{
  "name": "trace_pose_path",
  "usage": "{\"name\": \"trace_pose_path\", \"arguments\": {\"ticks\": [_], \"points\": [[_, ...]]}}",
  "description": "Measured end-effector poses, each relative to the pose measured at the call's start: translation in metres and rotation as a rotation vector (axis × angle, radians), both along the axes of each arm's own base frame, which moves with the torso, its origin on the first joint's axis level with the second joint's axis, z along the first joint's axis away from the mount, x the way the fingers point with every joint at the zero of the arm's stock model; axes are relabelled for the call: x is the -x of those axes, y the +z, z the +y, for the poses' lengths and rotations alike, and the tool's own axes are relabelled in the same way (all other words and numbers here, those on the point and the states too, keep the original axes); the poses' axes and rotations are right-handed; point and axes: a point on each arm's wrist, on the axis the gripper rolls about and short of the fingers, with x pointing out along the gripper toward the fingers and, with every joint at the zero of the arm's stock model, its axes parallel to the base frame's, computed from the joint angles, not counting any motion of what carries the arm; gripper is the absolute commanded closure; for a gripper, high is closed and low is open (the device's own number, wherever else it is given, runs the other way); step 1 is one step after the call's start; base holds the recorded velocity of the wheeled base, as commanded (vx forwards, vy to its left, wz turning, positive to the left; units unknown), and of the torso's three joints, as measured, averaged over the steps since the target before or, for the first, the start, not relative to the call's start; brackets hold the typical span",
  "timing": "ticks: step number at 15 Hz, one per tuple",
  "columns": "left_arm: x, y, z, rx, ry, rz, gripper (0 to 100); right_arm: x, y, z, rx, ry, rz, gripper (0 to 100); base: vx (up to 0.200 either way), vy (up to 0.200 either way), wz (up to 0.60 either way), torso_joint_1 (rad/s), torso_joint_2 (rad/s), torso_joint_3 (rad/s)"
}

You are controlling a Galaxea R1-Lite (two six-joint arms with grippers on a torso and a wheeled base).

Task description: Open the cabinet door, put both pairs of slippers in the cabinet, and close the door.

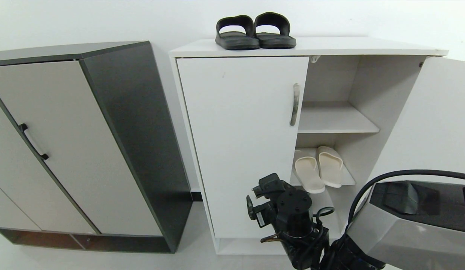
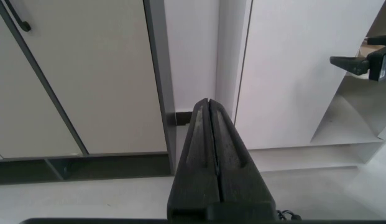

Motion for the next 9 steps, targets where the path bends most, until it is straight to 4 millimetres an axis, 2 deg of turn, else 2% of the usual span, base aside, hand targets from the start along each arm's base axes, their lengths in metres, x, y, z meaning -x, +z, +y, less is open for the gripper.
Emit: {"name": "trace_pose_path", "arguments": {"ticks": [2, 5, 9], "points": [[0.0, -0.0002, 0.0, 0.0, -0.001, 0.002, 100, 0.0045, 0.0019, -0.0006, 0.0, 0.038, -0.036, 0, 0.0, 0.0, 0.0, -0.001, -0.1, -0.106], [0.0, -0.0003, 0.0, 0.0, -0.001, 0.003, 100, 0.0085, 0.0016, -0.0013, 0.007, 0.049, -0.046, 0, 0.0, 0.0, 0.0, 0.025, -0.21, -0.334], [0.0, 0.0, 0.0, 0.001, 0.0, 0.0, 100, 0.0089, 0.0022, -0.001, 0.014, 0.052, -0.053, 0, 0.0, 0.0, 0.0, 0.072, -0.53, -0.36]]}}
